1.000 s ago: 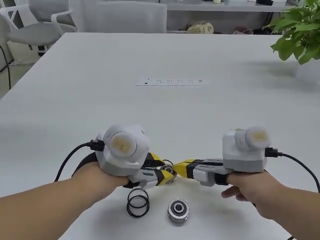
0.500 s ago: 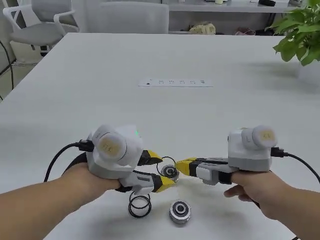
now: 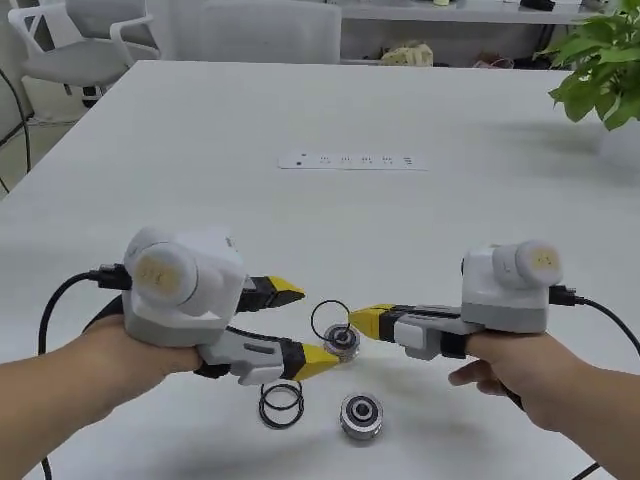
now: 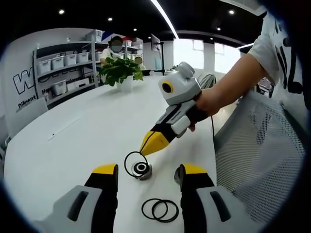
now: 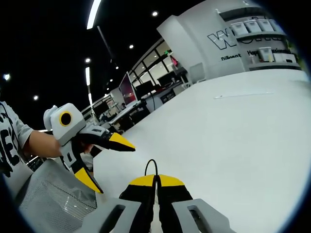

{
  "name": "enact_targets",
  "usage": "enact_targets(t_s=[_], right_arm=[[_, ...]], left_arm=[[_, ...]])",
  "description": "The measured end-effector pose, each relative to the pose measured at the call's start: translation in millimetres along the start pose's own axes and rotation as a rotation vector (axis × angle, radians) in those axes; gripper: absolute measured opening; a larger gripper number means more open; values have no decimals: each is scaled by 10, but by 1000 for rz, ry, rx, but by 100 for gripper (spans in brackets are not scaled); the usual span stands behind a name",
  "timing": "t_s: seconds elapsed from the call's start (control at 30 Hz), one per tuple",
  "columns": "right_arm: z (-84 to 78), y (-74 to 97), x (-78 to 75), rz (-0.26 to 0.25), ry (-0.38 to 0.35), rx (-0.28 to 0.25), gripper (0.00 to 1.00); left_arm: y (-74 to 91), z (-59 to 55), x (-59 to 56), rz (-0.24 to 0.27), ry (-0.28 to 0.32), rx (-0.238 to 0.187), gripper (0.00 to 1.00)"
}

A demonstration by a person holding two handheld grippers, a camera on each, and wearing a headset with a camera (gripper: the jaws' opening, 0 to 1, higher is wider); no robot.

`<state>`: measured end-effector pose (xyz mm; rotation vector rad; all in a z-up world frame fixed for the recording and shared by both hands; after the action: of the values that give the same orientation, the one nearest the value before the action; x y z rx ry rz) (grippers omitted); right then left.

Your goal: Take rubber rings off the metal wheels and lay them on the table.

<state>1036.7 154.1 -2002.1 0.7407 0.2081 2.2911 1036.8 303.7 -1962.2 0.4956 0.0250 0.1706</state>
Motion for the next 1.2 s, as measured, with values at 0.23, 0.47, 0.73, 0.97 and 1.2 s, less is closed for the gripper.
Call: enact_targets(t_s=[0.23,0.47,0.73,0.97,1.2], right_arm=[[22,-28,85,26,-1,-1,0],[37,-65,164,52,0,5,0],[-18,-121,240,76,4,37,0],[-62,-180,317,102,-6,70,0],[-174,-234,406,133,-2,126,0]], left_arm=[[220,16,-48,14,18,-29,57],[421,-7,-98,35,35,-48,65],[577,-108,-143,58,56,-41,70],[679,-151,-174,72,66,-47,73],[747,-230,-224,70,64,-27,74]])
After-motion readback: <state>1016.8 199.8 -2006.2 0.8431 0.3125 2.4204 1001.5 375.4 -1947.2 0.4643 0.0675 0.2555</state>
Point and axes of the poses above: the centre of the closed fingertips' face, and the gripper's own axes: y roughly backward along the fingers, x roughly to its left, z roughly out of its top, the point moved 7 cm from there along y, roughly backward along the fingers, and after that the axes turned 3 degrees about -z, right-handed, at the moved point
